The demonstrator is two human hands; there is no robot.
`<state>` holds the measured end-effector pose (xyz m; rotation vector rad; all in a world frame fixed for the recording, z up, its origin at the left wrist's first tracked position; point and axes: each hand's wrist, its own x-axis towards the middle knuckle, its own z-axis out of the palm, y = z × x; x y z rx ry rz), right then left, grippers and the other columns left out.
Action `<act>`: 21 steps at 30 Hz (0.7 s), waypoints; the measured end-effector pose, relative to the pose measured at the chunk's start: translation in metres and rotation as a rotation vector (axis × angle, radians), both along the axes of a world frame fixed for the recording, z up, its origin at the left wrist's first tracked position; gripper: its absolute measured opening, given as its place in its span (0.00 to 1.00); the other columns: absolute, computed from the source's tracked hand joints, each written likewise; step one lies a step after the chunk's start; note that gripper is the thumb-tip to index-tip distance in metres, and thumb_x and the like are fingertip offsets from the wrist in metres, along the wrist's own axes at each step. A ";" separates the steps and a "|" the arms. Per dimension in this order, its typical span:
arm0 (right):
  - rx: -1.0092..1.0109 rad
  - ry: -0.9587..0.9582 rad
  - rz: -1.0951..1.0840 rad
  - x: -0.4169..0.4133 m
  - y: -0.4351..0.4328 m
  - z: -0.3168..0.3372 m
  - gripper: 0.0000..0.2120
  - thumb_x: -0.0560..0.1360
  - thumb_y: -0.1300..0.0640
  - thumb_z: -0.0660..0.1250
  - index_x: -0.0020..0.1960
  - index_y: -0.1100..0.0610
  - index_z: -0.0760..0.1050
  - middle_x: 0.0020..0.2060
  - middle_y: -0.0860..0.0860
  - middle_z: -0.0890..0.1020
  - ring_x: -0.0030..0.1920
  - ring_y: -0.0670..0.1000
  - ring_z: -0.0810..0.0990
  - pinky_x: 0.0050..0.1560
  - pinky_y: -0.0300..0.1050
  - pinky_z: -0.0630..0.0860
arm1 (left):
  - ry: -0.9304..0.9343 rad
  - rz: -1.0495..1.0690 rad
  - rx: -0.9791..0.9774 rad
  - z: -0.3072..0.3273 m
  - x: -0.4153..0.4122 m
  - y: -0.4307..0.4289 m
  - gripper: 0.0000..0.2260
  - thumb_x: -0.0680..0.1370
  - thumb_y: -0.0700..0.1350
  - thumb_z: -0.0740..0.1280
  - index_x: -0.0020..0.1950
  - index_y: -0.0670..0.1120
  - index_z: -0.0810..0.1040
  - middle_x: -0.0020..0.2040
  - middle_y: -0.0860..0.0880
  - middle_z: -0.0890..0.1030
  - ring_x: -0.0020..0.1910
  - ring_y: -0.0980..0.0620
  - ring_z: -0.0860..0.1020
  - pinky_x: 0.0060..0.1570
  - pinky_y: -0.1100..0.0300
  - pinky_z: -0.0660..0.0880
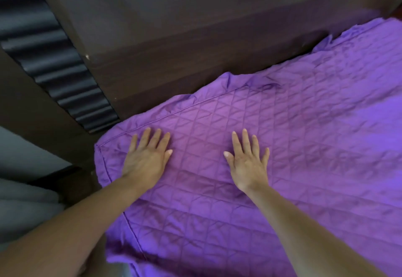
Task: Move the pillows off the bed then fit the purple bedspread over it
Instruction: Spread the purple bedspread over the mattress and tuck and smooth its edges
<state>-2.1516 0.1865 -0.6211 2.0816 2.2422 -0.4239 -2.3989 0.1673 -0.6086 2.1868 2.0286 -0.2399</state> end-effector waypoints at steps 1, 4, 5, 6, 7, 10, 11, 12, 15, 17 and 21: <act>0.018 -0.001 -0.020 0.009 0.001 -0.001 0.32 0.76 0.37 0.37 0.77 0.48 0.41 0.77 0.49 0.42 0.76 0.56 0.41 0.70 0.66 0.42 | -0.010 -0.076 0.053 0.003 0.009 0.008 0.27 0.78 0.55 0.45 0.70 0.46 0.70 0.68 0.44 0.73 0.69 0.40 0.69 0.65 0.40 0.64; 0.056 -0.012 -0.042 0.031 0.004 -0.008 0.38 0.70 0.36 0.28 0.77 0.49 0.42 0.77 0.50 0.44 0.76 0.57 0.42 0.71 0.66 0.42 | -0.037 -0.281 0.092 0.017 0.048 0.043 0.29 0.77 0.55 0.39 0.75 0.47 0.59 0.75 0.47 0.62 0.75 0.44 0.56 0.72 0.48 0.52; 0.066 -0.008 -0.062 0.038 0.005 -0.012 0.37 0.71 0.37 0.29 0.77 0.49 0.44 0.77 0.51 0.45 0.76 0.57 0.43 0.70 0.66 0.42 | -0.029 -0.339 0.088 0.017 0.064 0.057 0.27 0.79 0.55 0.39 0.77 0.47 0.53 0.77 0.49 0.55 0.77 0.46 0.49 0.73 0.51 0.46; 0.087 -0.004 -0.079 0.043 0.007 -0.015 0.36 0.72 0.37 0.32 0.77 0.50 0.47 0.77 0.52 0.48 0.76 0.58 0.46 0.70 0.66 0.44 | -0.012 -0.393 0.088 0.017 0.079 0.069 0.25 0.81 0.53 0.41 0.77 0.48 0.48 0.78 0.50 0.50 0.77 0.48 0.45 0.73 0.53 0.42; 0.103 0.000 -0.092 0.046 0.008 -0.018 0.35 0.74 0.38 0.35 0.77 0.51 0.50 0.77 0.53 0.52 0.76 0.59 0.50 0.70 0.67 0.46 | 0.004 -0.448 0.095 0.018 0.093 0.082 0.24 0.82 0.52 0.44 0.77 0.48 0.46 0.78 0.50 0.47 0.77 0.49 0.42 0.73 0.54 0.40; 0.160 -0.017 -0.130 0.057 0.009 -0.034 0.30 0.78 0.41 0.44 0.75 0.54 0.59 0.74 0.55 0.63 0.73 0.60 0.61 0.67 0.69 0.55 | 0.038 -0.598 0.125 0.010 0.135 0.123 0.23 0.83 0.48 0.46 0.77 0.47 0.45 0.78 0.50 0.46 0.76 0.50 0.41 0.73 0.55 0.38; 0.175 -0.019 -0.139 0.058 0.008 -0.039 0.29 0.78 0.41 0.45 0.74 0.54 0.60 0.73 0.55 0.63 0.73 0.59 0.62 0.68 0.69 0.56 | 0.059 -0.638 0.137 0.006 0.146 0.135 0.23 0.83 0.47 0.46 0.77 0.47 0.45 0.78 0.49 0.47 0.76 0.50 0.41 0.73 0.55 0.38; 0.189 -0.013 -0.141 0.059 0.007 -0.044 0.28 0.79 0.42 0.46 0.74 0.54 0.60 0.73 0.54 0.63 0.73 0.59 0.62 0.69 0.68 0.55 | 0.076 -0.674 0.148 0.003 0.157 0.147 0.23 0.83 0.45 0.47 0.77 0.47 0.45 0.78 0.49 0.47 0.76 0.49 0.42 0.73 0.55 0.38; 0.247 0.012 -0.154 0.060 0.005 -0.052 0.27 0.79 0.43 0.46 0.74 0.53 0.60 0.74 0.53 0.63 0.73 0.58 0.60 0.71 0.65 0.51 | 0.137 -0.762 0.128 0.000 0.187 0.180 0.26 0.81 0.40 0.49 0.77 0.47 0.44 0.78 0.49 0.47 0.77 0.49 0.42 0.73 0.55 0.39; 0.269 0.021 -0.150 0.059 0.004 -0.053 0.27 0.79 0.43 0.47 0.74 0.53 0.61 0.74 0.53 0.63 0.74 0.57 0.60 0.70 0.64 0.51 | 0.184 -0.780 0.107 -0.001 0.198 0.201 0.26 0.80 0.41 0.50 0.77 0.49 0.44 0.78 0.49 0.47 0.77 0.48 0.44 0.73 0.54 0.41; 0.304 0.027 -0.155 0.060 0.007 -0.058 0.26 0.79 0.44 0.50 0.73 0.53 0.62 0.74 0.52 0.63 0.74 0.56 0.60 0.70 0.64 0.52 | 0.118 -0.538 0.057 -0.008 0.199 0.246 0.24 0.83 0.50 0.47 0.77 0.48 0.45 0.78 0.47 0.48 0.76 0.46 0.47 0.73 0.49 0.46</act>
